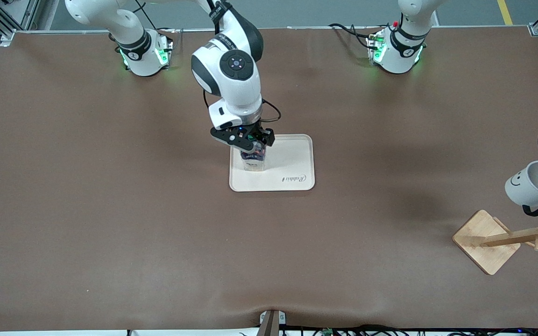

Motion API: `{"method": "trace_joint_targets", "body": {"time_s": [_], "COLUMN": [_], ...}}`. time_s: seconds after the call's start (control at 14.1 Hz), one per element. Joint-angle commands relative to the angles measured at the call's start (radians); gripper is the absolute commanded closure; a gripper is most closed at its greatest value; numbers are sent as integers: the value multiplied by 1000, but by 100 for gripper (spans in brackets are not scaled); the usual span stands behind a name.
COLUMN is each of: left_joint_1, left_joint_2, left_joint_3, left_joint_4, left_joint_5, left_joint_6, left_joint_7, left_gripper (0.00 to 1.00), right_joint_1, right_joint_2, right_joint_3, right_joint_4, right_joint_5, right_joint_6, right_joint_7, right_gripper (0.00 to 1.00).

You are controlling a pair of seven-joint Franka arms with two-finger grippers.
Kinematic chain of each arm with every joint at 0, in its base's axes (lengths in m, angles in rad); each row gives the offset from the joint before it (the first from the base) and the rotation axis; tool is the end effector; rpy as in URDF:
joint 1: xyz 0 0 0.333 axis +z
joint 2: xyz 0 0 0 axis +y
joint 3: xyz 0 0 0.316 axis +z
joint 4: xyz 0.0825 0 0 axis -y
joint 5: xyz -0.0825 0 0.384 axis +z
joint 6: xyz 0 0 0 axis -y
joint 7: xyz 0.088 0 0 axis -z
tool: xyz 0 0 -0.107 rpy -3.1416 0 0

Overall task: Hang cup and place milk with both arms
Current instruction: 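Hang the mug handle on the stand peg while the right gripper grasps milk, then lift the milk carton off the tray with the right gripper and carry it aside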

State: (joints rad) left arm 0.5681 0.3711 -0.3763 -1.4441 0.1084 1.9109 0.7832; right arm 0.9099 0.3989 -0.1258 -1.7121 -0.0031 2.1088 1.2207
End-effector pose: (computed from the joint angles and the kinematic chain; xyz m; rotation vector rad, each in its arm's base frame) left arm 0.6559 0.1745 0.5007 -2.9697 0.9022 -0.1870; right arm 0.4606 0.4702 0.3600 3.0438 -0.6571 0.0682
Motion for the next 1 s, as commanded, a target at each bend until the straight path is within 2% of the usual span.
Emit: {"method": "trace_joint_targets", "body": {"time_s": [0.0,0.28,0.36,0.64,0.78,0.85,0.92], "left_joint_1": [6,6,4,2,2,-2,-4], "left_joint_2": [40,71,83,121,124,126,124], "left_joint_3": [-1,19,26,27,27,27,25], "left_joint_4": [57,86,103,142,142,142,142], "left_joint_5": [19,17,17,8,7,7,7], "left_joint_6": [-10,7,7,10,31,33,33], "left_joint_7": [36,60,65,48,28,12,-10], "left_gripper": [100,100,100,100,96,72,34], "right_joint_1": [27,11,-6,-113,-205,-259,-304], "right_joint_2": [15,-6,-15,-32,-81,-103,-107], "right_joint_3": [-11,-18,-34,-52,-52,-52,-54], "right_joint_4": [19,51,90,284,293,289,287], "right_joint_5": [-44,-46,-46,-38,-31,-31,-40], "right_joint_6": [-16,-29,-73,-410,-490,-563,-620], "right_joint_7": [62,53,48,-24,-158,-231,-271], "right_gripper": [99,100,100,100,100,100,100]}}
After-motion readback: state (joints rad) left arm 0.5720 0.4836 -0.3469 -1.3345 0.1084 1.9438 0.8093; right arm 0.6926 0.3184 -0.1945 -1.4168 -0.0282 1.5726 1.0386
